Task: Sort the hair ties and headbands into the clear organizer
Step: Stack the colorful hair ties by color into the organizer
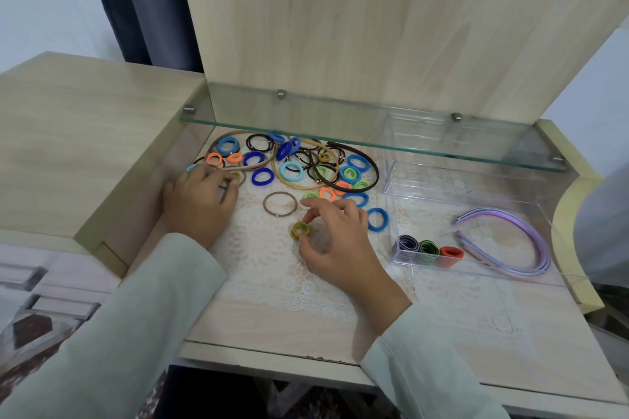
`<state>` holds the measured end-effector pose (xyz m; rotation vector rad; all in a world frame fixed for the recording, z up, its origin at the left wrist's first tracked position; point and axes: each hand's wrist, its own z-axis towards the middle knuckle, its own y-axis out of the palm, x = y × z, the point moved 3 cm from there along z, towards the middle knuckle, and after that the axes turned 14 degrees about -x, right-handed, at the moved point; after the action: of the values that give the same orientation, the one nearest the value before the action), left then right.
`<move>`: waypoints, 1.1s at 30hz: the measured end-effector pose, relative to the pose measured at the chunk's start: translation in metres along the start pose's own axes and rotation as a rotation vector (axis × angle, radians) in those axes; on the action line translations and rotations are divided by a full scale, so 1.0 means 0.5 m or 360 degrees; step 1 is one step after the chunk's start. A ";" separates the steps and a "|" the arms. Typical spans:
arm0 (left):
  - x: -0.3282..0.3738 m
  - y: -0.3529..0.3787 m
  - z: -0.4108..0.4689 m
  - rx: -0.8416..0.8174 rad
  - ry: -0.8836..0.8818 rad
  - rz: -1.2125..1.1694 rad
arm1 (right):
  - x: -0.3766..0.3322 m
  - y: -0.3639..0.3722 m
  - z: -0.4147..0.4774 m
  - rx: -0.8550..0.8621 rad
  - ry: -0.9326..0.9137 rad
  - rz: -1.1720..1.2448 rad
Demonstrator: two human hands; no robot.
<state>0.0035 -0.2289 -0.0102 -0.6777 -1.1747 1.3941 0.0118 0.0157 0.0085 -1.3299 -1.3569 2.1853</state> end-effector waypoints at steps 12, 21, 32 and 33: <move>-0.006 -0.006 0.000 -0.0069 0.0072 -0.0131 | 0.019 -0.006 0.001 0.0201 0.0149 0.0289; -0.011 -0.002 0.006 -0.0134 0.0148 -0.0163 | 0.029 -0.006 0.004 0.0225 0.0195 0.0332; 0.014 -0.015 -0.002 -0.0030 0.0546 -0.0158 | 0.034 -0.004 0.008 0.0189 0.0212 0.0434; 0.018 -0.016 -0.005 -0.0034 0.0617 -0.0145 | 0.034 -0.004 0.008 0.0180 0.0217 0.0431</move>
<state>0.0068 -0.2207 -0.0018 -0.8548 -0.9009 1.1133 -0.0013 0.0246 0.0008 -1.6677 -1.0397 2.2495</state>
